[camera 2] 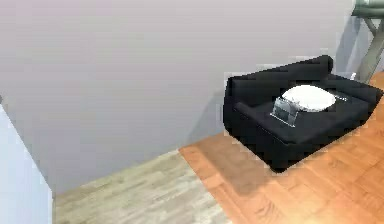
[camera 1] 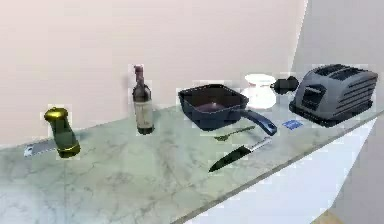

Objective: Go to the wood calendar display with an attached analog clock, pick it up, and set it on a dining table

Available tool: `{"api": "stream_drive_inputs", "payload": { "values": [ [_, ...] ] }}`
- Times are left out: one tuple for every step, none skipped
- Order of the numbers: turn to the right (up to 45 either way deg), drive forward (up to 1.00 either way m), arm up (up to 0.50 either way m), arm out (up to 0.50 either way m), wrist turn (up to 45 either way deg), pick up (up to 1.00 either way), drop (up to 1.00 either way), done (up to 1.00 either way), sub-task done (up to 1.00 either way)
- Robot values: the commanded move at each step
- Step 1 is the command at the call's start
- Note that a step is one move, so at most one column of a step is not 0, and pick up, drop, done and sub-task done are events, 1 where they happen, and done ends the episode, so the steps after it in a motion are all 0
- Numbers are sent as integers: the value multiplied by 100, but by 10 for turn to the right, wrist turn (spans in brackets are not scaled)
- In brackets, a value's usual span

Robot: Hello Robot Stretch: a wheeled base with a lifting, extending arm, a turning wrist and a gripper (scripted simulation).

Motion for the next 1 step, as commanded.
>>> {"api": "stream_drive_inputs", "payload": {
  "values": [
    [450, 0, 0, 0, 0, 0, 0, 0, 0]
  ]
}}
